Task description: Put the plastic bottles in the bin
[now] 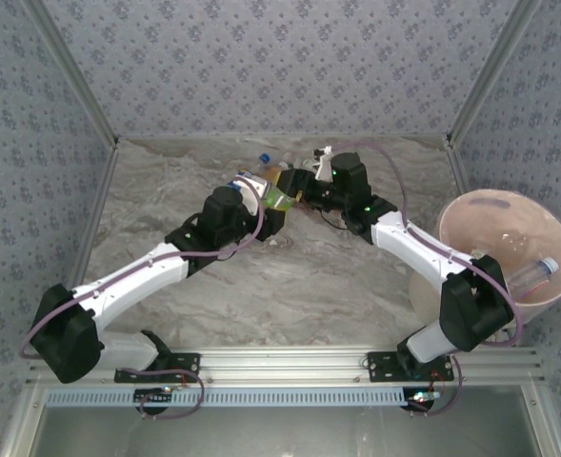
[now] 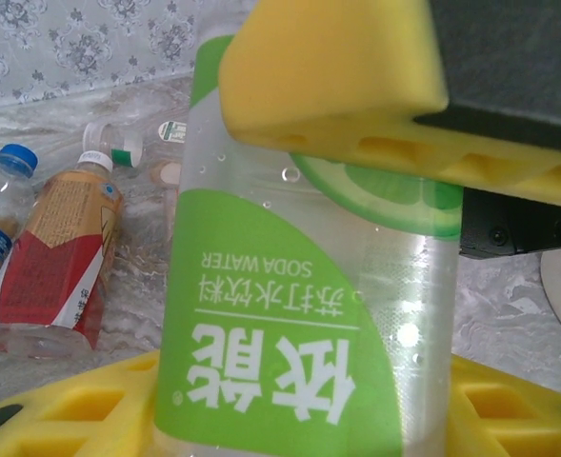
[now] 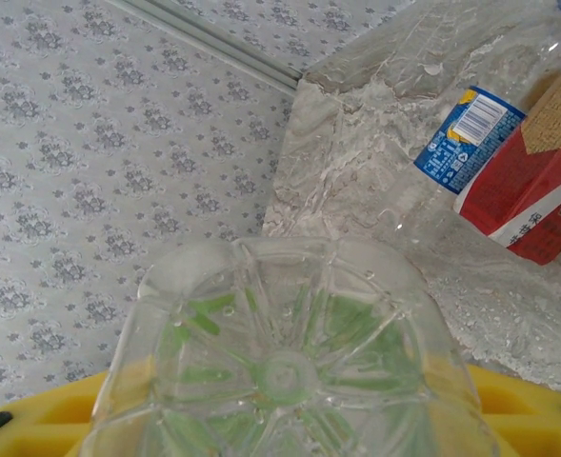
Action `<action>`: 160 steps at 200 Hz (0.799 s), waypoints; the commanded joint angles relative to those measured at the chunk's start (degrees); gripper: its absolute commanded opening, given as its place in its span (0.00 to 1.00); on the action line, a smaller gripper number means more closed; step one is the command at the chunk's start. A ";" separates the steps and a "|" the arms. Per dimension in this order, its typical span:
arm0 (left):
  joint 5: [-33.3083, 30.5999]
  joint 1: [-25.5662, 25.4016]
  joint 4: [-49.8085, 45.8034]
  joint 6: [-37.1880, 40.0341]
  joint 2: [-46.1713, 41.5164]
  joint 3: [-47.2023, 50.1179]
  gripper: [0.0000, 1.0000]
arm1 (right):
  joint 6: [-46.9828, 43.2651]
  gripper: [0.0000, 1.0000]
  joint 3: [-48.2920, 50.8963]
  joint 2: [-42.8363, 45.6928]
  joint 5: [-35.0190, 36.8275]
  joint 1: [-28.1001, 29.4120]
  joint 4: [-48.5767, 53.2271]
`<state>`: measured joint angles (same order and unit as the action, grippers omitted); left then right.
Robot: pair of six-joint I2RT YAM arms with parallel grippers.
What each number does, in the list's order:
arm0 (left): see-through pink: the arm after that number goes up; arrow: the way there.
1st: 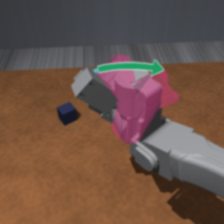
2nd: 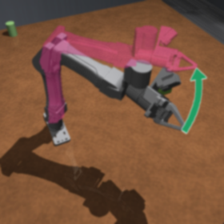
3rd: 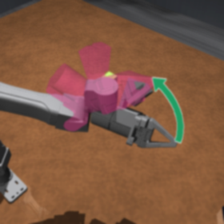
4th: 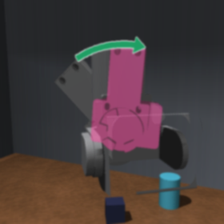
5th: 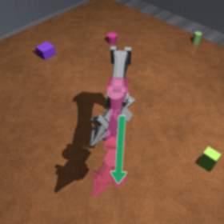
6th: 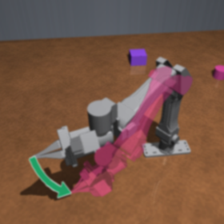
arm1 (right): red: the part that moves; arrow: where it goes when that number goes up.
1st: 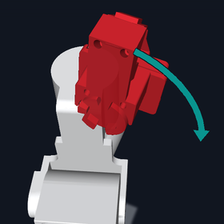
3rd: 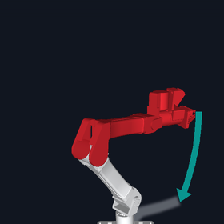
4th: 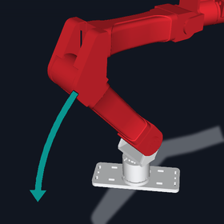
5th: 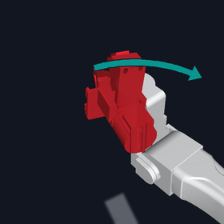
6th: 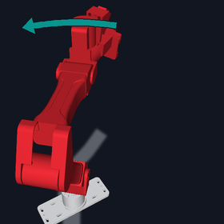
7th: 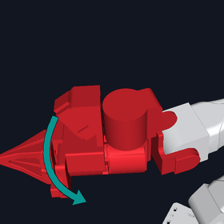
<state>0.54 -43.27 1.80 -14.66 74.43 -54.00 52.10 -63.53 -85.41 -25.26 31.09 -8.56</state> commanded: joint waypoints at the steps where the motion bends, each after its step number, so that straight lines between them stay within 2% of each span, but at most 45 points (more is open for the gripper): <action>1: -0.05 -0.47 -0.86 -1.47 1.46 -2.64 0.54 | -1.14 0.53 -0.99 1.01 -1.26 0.68 0.86; 14: -0.01 -0.42 -1.77 -1.85 1.84 -3.21 0.59 | -1.72 0.51 -1.05 1.39 -0.45 0.69 1.51; 25: 0.67 -0.34 -2.39 -2.29 1.79 -3.80 0.74 | -2.14 0.50 -0.85 1.93 0.38 0.65 2.19; 33: 1.83 -0.33 -2.50 -2.28 1.69 -4.17 0.82 | -2.43 0.49 -0.74 2.34 1.17 0.72 2.79; 59: 7.12 0.55 -1.98 -3.23 0.87 -4.98 0.98 | -4.56 0.47 -0.35 4.36 4.30 0.21 5.15; 78: 11.97 2.04 0.64 -5.18 -0.60 -4.06 0.98 | -6.91 0.46 -0.50 6.56 6.85 -0.36 8.10; 99: 12.44 3.65 4.60 -7.97 -3.45 -1.79 0.98 | -9.31 0.46 -0.72 9.39 9.56 -1.07 11.24; 137: 0.92 5.31 6.44 -11.67 -9.46 2.32 0.98 | -14.06 0.45 -1.07 15.14 15.55 -2.43 17.03; 160: -4.07 7.68 6.22 -16.93 -11.87 4.79 0.98 | -15.20 0.44 -0.66 18.04 17.82 -2.97 18.16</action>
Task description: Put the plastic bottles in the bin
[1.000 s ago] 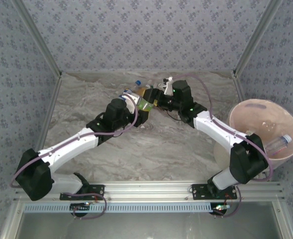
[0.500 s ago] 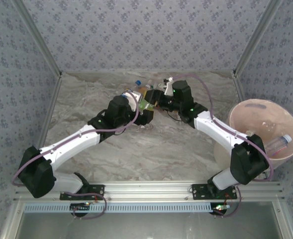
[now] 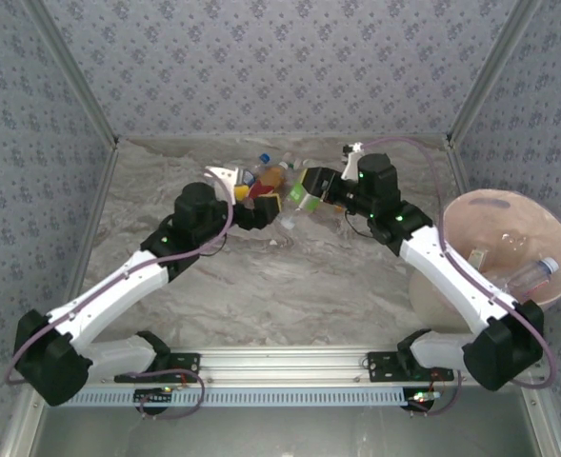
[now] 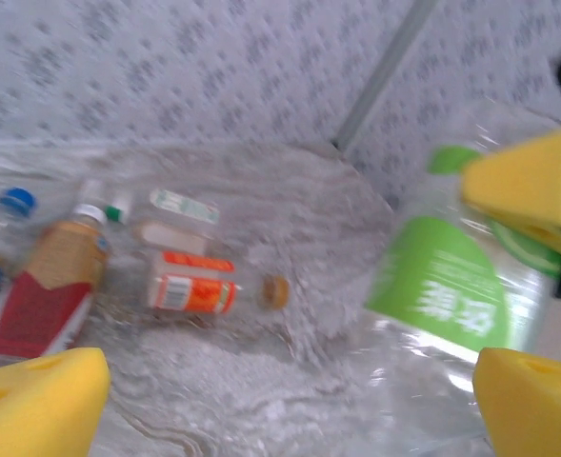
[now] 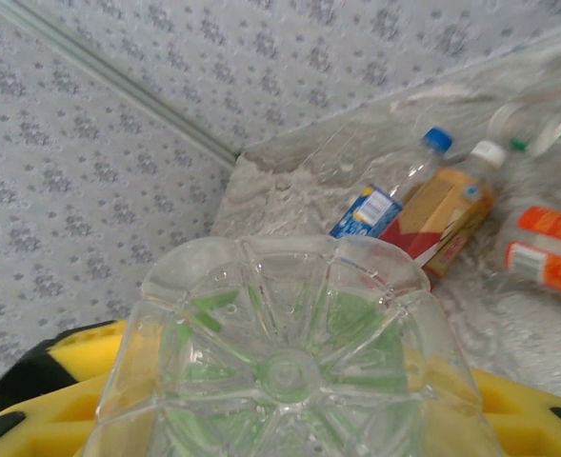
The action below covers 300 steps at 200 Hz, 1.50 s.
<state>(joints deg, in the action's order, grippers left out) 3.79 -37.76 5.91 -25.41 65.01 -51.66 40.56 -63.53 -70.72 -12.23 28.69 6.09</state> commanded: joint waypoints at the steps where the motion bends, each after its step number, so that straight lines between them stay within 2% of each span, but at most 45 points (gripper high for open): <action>1: -7.41 2.34 2.01 -6.43 -2.49 2.53 0.98 | -3.78 0.44 -0.64 3.51 4.95 -0.61 3.64; 51: -15.16 5.67 -4.11 -12.11 -1.18 3.36 0.98 | -11.86 0.44 -6.26 10.24 14.68 -0.65 12.36; 86: -16.75 6.03 -5.95 -12.83 1.71 2.21 0.98 | -17.37 0.44 -10.46 13.90 22.35 -0.64 19.43; 114: -16.80 6.10 -6.64 -13.92 3.93 1.15 0.98 | -21.17 0.44 -12.24 15.94 27.40 -0.63 20.66; 168: -13.76 6.06 -6.97 -13.88 8.44 -1.77 0.98 | -27.06 0.43 -18.12 20.17 44.63 -0.77 33.20; 199: -13.39 6.05 -7.58 -13.37 10.07 -3.74 0.98 | -30.69 0.43 -19.47 24.02 60.97 -1.04 41.69; 212: -13.16 6.09 -7.58 -13.44 10.60 -4.14 0.98 | -32.02 0.44 -18.39 26.00 65.69 -1.38 42.94; 272: -14.69 6.19 -7.19 -15.67 11.10 -4.28 0.98 | -37.74 0.45 -12.91 31.63 72.22 -5.34 38.03; 300: -14.84 6.14 -7.67 -15.62 11.27 -4.33 0.98 | -39.09 0.40 -9.82 32.23 68.82 -9.87 34.23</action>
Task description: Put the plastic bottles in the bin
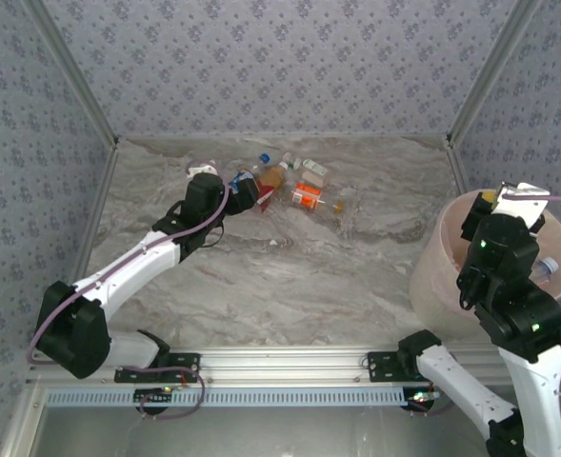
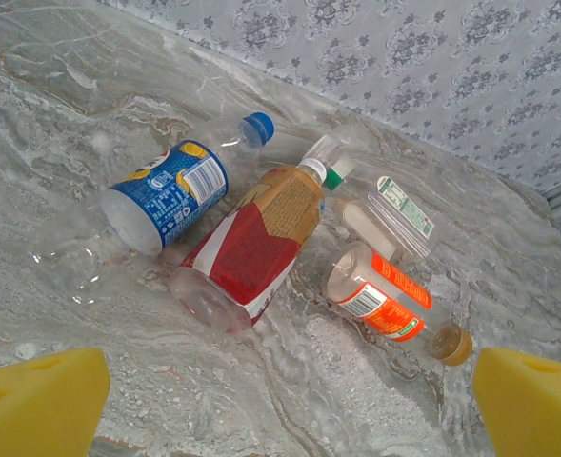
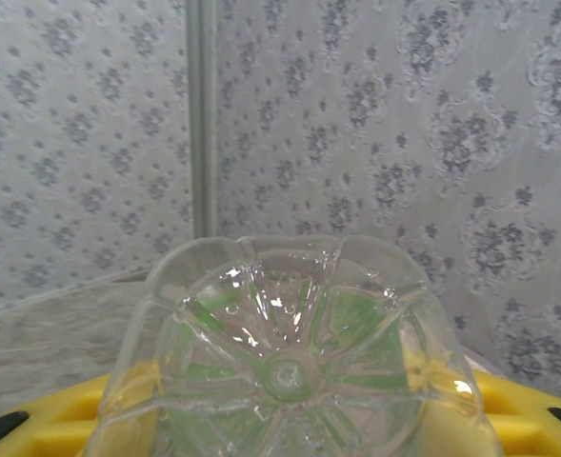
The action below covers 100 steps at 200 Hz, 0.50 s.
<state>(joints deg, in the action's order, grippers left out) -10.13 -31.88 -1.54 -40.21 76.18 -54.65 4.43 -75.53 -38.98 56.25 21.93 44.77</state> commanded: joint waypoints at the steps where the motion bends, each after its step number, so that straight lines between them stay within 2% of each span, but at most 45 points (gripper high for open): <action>1: -0.93 0.29 -0.22 -0.79 0.10 -1.33 0.98 | -2.99 0.40 2.25 0.45 0.13 -3.38 -4.62; 20: -0.52 0.41 0.03 -1.15 0.44 -1.37 0.98 | -1.80 0.43 4.04 -1.21 -5.93 -9.88 -6.03; 69: 0.16 0.42 -0.05 -1.27 0.13 -0.89 0.98 | 8.00 0.49 5.44 -5.54 -30.66 -34.60 -6.13; 83: 0.17 0.62 0.04 -1.34 0.34 -0.81 0.98 | 11.31 0.50 6.70 -5.23 -36.23 -39.36 -7.81; 100: 0.48 0.70 0.05 -1.44 0.69 -0.95 0.98 | 15.49 0.54 11.21 -4.38 -38.93 -43.55 -10.07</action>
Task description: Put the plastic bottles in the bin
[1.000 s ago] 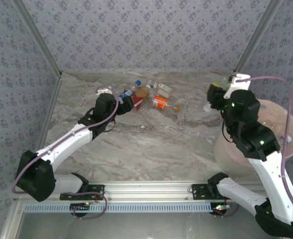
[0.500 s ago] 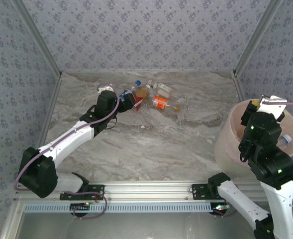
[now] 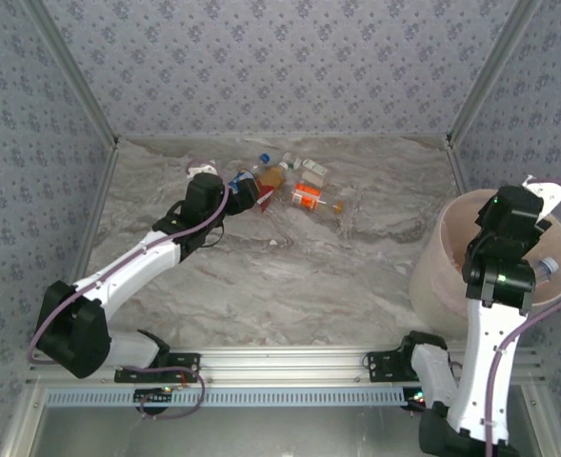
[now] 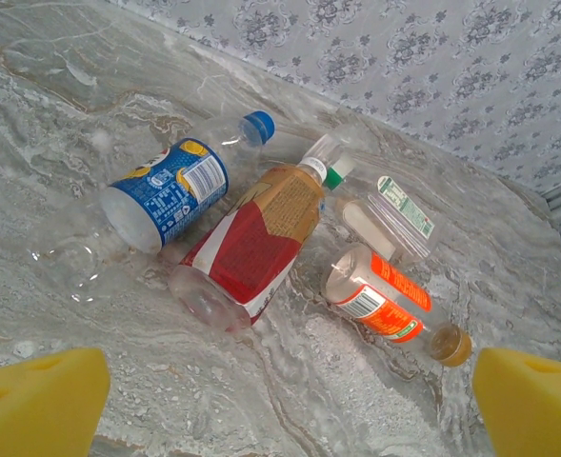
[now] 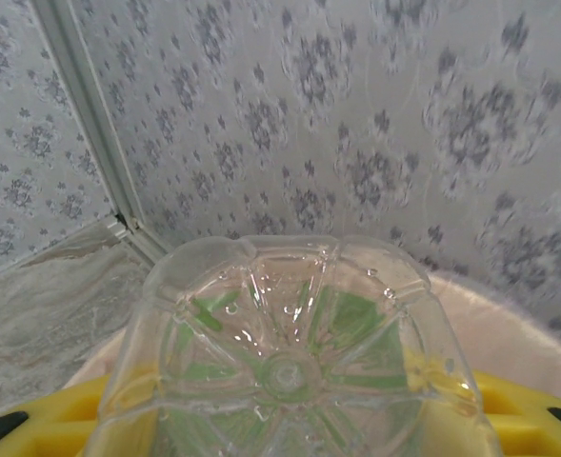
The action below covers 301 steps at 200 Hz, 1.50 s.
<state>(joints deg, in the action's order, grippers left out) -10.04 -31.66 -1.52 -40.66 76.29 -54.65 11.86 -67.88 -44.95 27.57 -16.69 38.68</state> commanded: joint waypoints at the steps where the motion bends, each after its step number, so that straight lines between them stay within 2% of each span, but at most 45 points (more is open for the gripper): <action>1: 0.43 0.52 0.02 -0.94 0.60 -1.01 0.98 | 8.29 0.55 3.77 1.69 -10.25 -5.11 -3.97; 19: 1.13 0.61 -0.04 -0.97 1.11 -1.41 0.98 | 11.73 0.59 8.23 3.67 -9.13 -8.21 -8.83; 37: 1.66 0.63 -0.15 -0.81 1.19 -1.57 0.98 | 13.45 0.68 11.73 5.50 -7.89 -10.34 -11.61; 66: 1.62 0.63 -0.19 -0.82 1.18 -1.31 0.98 | 12.03 0.85 11.89 5.76 -6.70 -12.13 -9.34; 125: 1.77 0.63 -0.48 -0.88 1.31 -1.20 0.98 | 10.86 0.90 8.87 6.27 -2.72 -12.14 -7.34; 135: 1.57 0.70 -0.72 -0.83 1.37 -1.23 0.98 | 10.81 0.94 8.57 6.41 -4.13 -12.14 -7.71; 142: 1.60 0.70 -0.88 -0.90 1.49 -1.31 0.98 | 10.81 1.00 8.43 6.53 -5.81 -12.12 -7.92; 170: 1.55 1.07 -2.19 -1.15 2.13 -1.81 0.98 | 10.27 1.00 7.51 6.67 -14.38 -11.54 -9.07; 194: 1.43 1.60 -3.81 -1.01 2.69 -2.28 0.98 | 9.98 1.00 6.10 6.67 -27.09 -9.83 -11.87; 219: 1.89 2.91 -5.25 -1.31 3.09 -2.66 0.98 | 10.66 1.00 4.40 5.14 -37.85 -5.59 -14.55; 238: 2.46 3.86 -6.83 -1.52 3.38 -3.02 0.98 | 9.23 1.00 3.00 2.67 -42.66 0.62 -15.34; 271: 2.65 5.01 -8.28 -2.73 3.41 -2.69 0.98 | 1.06 1.00 1.87 -3.42 -39.00 17.02 -15.98; 301: 4.21 6.28 -9.97 -5.49 3.69 -2.56 0.98 | -7.82 1.00 1.42 -13.16 -36.71 29.30 -16.88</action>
<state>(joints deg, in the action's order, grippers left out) -7.94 -26.48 -9.15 -43.51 79.61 -55.75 13.52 -64.99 -51.57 -9.85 5.32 22.81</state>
